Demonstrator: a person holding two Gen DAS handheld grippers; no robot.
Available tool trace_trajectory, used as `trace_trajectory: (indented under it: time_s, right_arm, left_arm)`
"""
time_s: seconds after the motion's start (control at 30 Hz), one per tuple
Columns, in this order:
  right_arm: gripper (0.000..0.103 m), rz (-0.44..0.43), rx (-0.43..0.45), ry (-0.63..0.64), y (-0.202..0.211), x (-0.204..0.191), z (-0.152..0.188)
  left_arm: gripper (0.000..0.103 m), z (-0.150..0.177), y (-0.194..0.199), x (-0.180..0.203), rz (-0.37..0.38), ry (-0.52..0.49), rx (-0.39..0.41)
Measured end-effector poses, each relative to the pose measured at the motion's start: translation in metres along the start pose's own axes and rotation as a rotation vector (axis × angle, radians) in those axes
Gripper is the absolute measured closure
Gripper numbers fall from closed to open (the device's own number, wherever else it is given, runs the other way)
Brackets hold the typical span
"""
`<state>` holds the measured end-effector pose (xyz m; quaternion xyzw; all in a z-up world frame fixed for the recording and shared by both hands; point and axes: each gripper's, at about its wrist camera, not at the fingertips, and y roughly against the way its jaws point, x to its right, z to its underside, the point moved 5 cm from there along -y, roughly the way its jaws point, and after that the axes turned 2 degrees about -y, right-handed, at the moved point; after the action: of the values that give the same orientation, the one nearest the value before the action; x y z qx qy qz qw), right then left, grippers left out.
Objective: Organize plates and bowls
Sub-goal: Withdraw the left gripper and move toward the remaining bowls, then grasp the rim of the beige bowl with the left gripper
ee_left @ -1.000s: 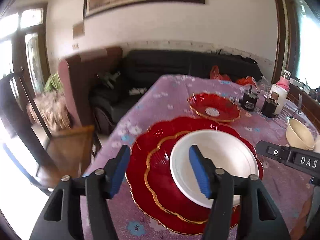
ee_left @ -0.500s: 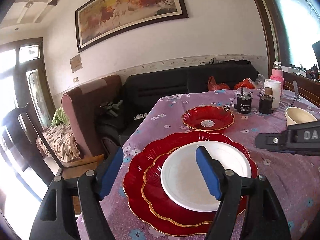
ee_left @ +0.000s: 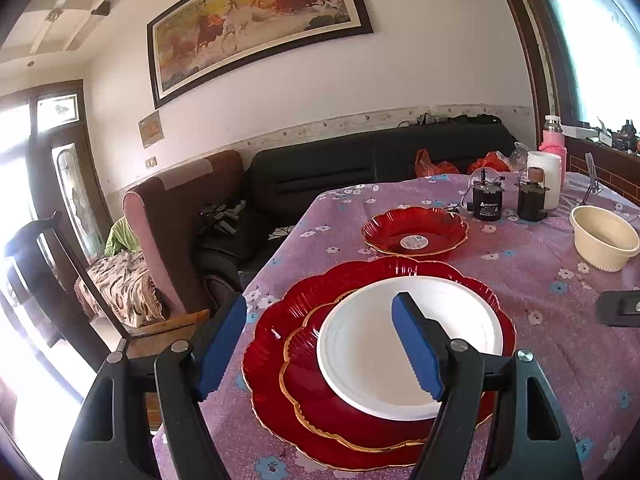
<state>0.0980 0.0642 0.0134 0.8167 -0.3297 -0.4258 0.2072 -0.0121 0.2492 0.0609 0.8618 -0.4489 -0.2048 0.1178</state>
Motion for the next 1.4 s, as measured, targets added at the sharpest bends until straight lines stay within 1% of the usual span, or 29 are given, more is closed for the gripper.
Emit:
trace_trajectory:
  time_s: [0.17, 0.23, 0.3, 0.4, 0.5, 0.6, 0.63, 0.67, 0.7, 0.77, 0.8, 0.83, 0.9, 0.93, 1.0, 1.07, 1.1, 1.17, 1.2, 1.23, 1.3, 1.33, 1.4]
  right_arm:
    - [0.071, 0.006, 0.017, -0.013, 0.025, 0.019, 0.005]
    - [0.071, 0.009, 0.023, -0.025, 0.035, 0.032, 0.008]
    - [0.071, 0.011, 0.031, -0.04, 0.045, 0.043, 0.01]
    - [0.071, -0.004, 0.052, -0.083, 0.065, 0.062, 0.009]
    - [0.071, -0.026, 0.088, -0.11, 0.09, 0.077, 0.004]
    - [0.071, -0.028, 0.17, -0.144, 0.127, 0.098, -0.008]
    - [0.071, -0.02, 0.209, -0.162, 0.142, 0.11, -0.015]
    - [0.069, 0.002, 0.24, -0.175, 0.154, 0.121, -0.02]
    - [0.062, 0.035, 0.271, -0.195, 0.164, 0.135, -0.025]
    - [0.057, 0.103, 0.325, -0.245, 0.18, 0.167, -0.034]
    - [0.055, 0.141, 0.33, -0.253, 0.182, 0.18, -0.038]
    - [0.055, 0.183, 0.325, -0.262, 0.18, 0.194, -0.041]
    - [0.055, 0.21, 0.322, -0.283, 0.171, 0.215, -0.044]
    - [0.055, 0.199, 0.292, -0.289, 0.16, 0.222, -0.043]
    - [0.055, 0.151, 0.234, -0.295, 0.142, 0.222, -0.037]
    - [0.054, 0.081, 0.144, -0.253, 0.121, 0.203, -0.023]
    - [0.054, 0.033, 0.101, -0.22, 0.113, 0.187, -0.015]
    - [0.054, -0.162, 0.001, -0.165, 0.103, 0.151, -0.002]
    - [0.054, -0.224, -0.019, -0.162, 0.104, 0.143, 0.0]
    - [0.054, -0.239, -0.006, -0.164, 0.112, 0.141, -0.001]
    - [0.054, -0.161, 0.068, -0.156, 0.132, 0.15, -0.012]
    - [0.054, -0.099, 0.126, -0.16, 0.146, 0.161, -0.021]
    - [0.054, -0.042, 0.182, -0.203, 0.164, 0.182, -0.031]
  left_arm:
    - [0.028, -0.001, 0.003, -0.002, 0.034, 0.046, -0.021]
    - [0.028, -0.004, 0.011, 0.001, 0.035, 0.047, -0.022]
    - [0.028, -0.008, 0.021, 0.008, 0.054, 0.037, -0.016]
    - [0.028, -0.012, 0.041, 0.032, 0.109, 0.008, -0.033]
    - [0.028, -0.012, 0.062, 0.073, 0.235, -0.026, -0.062]
    - [0.028, -0.006, 0.074, 0.109, 0.349, -0.056, -0.111]
    - [0.028, -0.003, 0.078, 0.122, 0.388, -0.067, -0.133]
    - [0.028, 0.0, 0.08, 0.13, 0.409, -0.073, -0.145]
    - [0.028, 0.003, 0.082, 0.138, 0.425, -0.081, -0.156]
    - [0.028, 0.007, 0.084, 0.152, 0.44, -0.1, -0.165]
    - [0.028, 0.008, 0.086, 0.156, 0.444, -0.104, -0.168]
    - [0.028, 0.009, 0.085, 0.159, 0.45, -0.106, -0.177]
    - [0.028, 0.01, 0.084, 0.164, 0.465, -0.105, -0.197]
    - [0.028, 0.009, 0.083, 0.165, 0.466, -0.101, -0.202]
    - [0.028, 0.009, 0.083, 0.164, 0.453, -0.101, -0.201]
    - [0.028, 0.008, 0.083, 0.163, 0.443, -0.096, -0.204]
    - [0.028, 0.007, 0.081, 0.162, 0.44, -0.09, -0.209]
    - [0.028, 0.004, 0.078, 0.158, 0.436, -0.078, -0.219]
    - [0.028, 0.004, 0.076, 0.157, 0.434, -0.072, -0.227]
    - [0.028, 0.004, 0.074, 0.157, 0.437, -0.07, -0.234]
    - [0.028, 0.004, 0.071, 0.159, 0.445, -0.067, -0.249]
    - [0.028, 0.005, 0.071, 0.162, 0.453, -0.067, -0.255]
    - [0.028, 0.005, 0.072, 0.17, 0.484, -0.078, -0.27]
